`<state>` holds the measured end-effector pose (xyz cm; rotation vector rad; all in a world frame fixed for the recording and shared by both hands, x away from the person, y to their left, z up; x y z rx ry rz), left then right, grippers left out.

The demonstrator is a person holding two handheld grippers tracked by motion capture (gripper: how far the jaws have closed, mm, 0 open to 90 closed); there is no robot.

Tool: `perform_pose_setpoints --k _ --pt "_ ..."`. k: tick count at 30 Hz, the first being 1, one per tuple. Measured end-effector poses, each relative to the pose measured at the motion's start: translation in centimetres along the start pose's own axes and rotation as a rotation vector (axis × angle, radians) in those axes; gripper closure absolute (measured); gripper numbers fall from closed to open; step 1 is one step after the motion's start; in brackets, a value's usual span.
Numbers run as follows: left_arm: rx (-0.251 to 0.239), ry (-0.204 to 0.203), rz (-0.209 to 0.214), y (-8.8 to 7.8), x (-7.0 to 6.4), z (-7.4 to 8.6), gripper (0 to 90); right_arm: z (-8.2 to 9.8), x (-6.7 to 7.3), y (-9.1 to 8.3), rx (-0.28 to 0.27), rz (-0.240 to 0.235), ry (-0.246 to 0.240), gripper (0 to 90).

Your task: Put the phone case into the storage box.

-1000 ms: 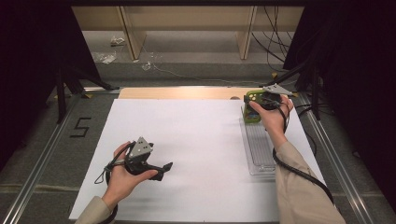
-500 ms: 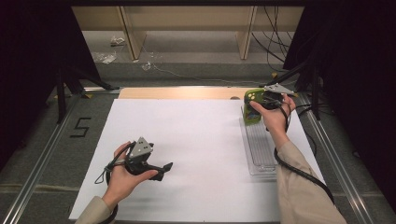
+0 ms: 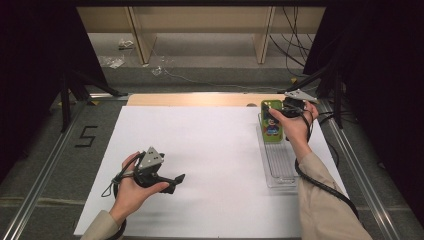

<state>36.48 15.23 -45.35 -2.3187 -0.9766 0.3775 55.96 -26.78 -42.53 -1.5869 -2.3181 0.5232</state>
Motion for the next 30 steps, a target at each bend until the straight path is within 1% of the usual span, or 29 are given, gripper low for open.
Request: perform_pose_setpoints --k 9,17,22,30 --pt "0.002 0.001 0.001 0.0 0.0 0.0 0.0 -0.1 0.0 -0.3 -0.007 -0.004 -0.006 2.6" --pt "0.003 0.0 -0.001 0.0 0.0 0.0 0.0 -0.1 0.5 -1.0 -0.006 -0.009 -0.029 3.5" --pt "0.001 0.001 -0.002 -0.1 0.0 0.0 0.0 0.0 0.7 -1.6 -0.014 -0.02 -0.047 6.7" --pt "0.0 0.0 -0.004 -0.1 0.0 -0.1 0.0 -0.1 1.6 -3.0 -0.031 -0.046 -0.083 13.2"
Point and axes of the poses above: each handheld gripper's, and its own axes: y roughly forward along the jaws, z roughly out of its underside, x roughly to its left, the point moved 2 cm from there along y, roughly forward along the jaws, and after that the axes turned 5 degrees about x, right-handed, at the moved point
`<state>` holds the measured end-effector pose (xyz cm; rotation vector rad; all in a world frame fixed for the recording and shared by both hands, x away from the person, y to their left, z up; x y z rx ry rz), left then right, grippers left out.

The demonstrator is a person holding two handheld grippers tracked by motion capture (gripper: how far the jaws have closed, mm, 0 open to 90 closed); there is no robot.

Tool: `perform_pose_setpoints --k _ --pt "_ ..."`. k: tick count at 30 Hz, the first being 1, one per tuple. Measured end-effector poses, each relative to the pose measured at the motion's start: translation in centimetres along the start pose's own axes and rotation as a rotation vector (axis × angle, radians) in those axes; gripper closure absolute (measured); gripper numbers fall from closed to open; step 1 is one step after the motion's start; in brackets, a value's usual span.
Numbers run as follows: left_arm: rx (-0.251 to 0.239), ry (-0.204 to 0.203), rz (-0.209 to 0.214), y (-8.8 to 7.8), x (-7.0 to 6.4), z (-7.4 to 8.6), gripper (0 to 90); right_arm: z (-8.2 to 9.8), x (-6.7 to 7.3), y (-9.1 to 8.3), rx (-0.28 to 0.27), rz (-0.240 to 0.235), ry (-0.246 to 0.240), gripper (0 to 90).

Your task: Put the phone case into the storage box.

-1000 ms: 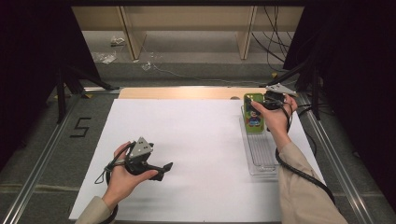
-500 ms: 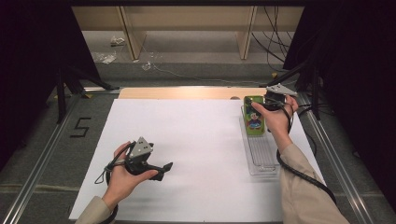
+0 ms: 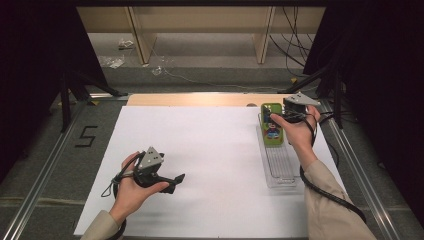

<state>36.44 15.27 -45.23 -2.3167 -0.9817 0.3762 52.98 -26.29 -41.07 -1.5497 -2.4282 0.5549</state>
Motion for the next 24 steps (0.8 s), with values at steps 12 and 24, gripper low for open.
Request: perform_pose_setpoints --k 12,24 --pt "0.0 -0.005 -0.001 0.0 0.0 0.0 0.0 0.7 1.7 -1.7 0.014 -0.082 -0.027 16.1" --pt "0.0 -0.005 0.001 0.0 0.0 0.1 0.0 1.5 3.2 -3.7 0.019 -0.144 -0.043 16.3"
Point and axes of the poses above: each handheld gripper's, and its own axes: y roughly forward along the jaws, z roughly out of its underside, x roughly to its left, the point moved 2 cm from there along y, roughly forward along the jaws, and after that the axes turned 5 degrees about x, right-handed, at the moved point
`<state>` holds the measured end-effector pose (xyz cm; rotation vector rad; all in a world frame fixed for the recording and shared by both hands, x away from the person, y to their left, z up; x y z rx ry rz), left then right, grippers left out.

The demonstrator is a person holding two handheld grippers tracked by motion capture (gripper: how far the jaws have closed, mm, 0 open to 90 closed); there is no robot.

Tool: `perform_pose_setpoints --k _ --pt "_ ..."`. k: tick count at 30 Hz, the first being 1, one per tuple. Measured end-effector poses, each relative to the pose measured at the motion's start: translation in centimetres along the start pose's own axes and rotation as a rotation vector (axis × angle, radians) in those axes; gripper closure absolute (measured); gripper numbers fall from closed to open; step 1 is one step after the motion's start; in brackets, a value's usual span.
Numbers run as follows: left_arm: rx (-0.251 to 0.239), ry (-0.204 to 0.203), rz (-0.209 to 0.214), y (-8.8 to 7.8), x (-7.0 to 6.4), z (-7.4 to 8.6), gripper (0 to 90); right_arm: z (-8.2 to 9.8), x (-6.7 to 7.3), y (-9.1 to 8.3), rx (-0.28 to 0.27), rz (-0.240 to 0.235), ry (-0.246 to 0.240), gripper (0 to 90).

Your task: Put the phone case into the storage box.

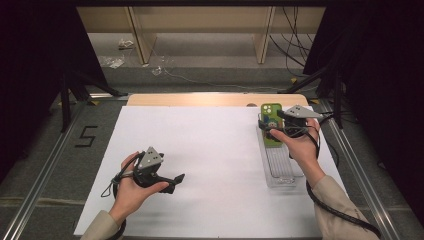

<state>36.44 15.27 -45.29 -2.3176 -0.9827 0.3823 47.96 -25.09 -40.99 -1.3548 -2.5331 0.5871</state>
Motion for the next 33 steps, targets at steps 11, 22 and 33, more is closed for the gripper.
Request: perform_pose_setpoints --k 11,22,33 --pt "0.002 0.0 -0.001 -0.1 0.0 0.0 0.0 0.7 1.3 -1.1 0.012 -0.047 -0.012 16.4" --pt "0.001 -0.001 -0.001 -0.1 0.1 0.0 0.0 1.3 2.2 -2.1 0.014 -0.078 -0.024 16.3" --pt "-0.003 -0.003 -0.001 -0.2 0.0 -0.1 0.0 2.1 2.6 -3.2 0.012 -0.094 -0.027 16.3"
Point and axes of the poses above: each handheld gripper's, and its own axes: y roughly forward along the jaws, z roughly out of its underside, x roughly to its left, the point moved 2 cm from there along y, roughly forward along the jaws, and after that the axes turned 5 degrees about x, right-handed, at the moved point
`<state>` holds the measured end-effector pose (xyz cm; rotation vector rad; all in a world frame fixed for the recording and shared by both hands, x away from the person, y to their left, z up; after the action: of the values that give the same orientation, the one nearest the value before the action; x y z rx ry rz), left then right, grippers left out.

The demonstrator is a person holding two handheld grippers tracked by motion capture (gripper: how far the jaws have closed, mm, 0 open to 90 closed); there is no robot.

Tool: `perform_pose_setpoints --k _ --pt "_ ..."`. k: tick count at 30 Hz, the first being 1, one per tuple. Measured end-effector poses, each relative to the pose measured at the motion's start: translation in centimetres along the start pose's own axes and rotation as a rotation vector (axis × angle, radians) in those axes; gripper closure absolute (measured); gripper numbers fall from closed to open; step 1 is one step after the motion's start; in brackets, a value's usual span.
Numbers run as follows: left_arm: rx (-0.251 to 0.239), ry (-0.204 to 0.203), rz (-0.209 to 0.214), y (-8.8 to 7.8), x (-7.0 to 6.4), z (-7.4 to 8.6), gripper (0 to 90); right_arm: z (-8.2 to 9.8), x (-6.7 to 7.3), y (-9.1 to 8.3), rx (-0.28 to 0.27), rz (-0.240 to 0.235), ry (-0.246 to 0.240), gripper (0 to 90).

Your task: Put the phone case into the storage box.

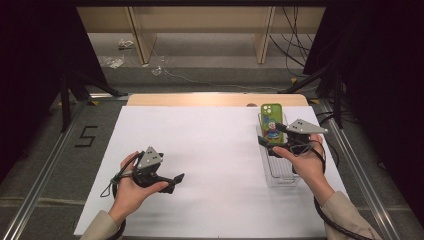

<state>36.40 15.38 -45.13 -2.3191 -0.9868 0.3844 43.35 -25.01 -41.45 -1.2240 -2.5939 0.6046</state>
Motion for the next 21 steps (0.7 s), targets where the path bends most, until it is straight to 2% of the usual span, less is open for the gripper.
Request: perform_pose_setpoints --k 21 --pt "0.0 0.001 -0.001 -0.1 0.0 0.0 0.0 1.2 0.9 -1.4 -0.001 -0.023 -0.017 16.2"
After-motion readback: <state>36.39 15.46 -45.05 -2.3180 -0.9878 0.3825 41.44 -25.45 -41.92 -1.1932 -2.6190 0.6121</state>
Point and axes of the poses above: each handheld gripper's, and its own axes: y roughly forward along the jaws, z roughly out of its underside, x roughly to its left, the point moved 2 cm from there along y, roughly forward along the jaws, and after that the axes turned 5 degrees about x, right-handed, at the moved point
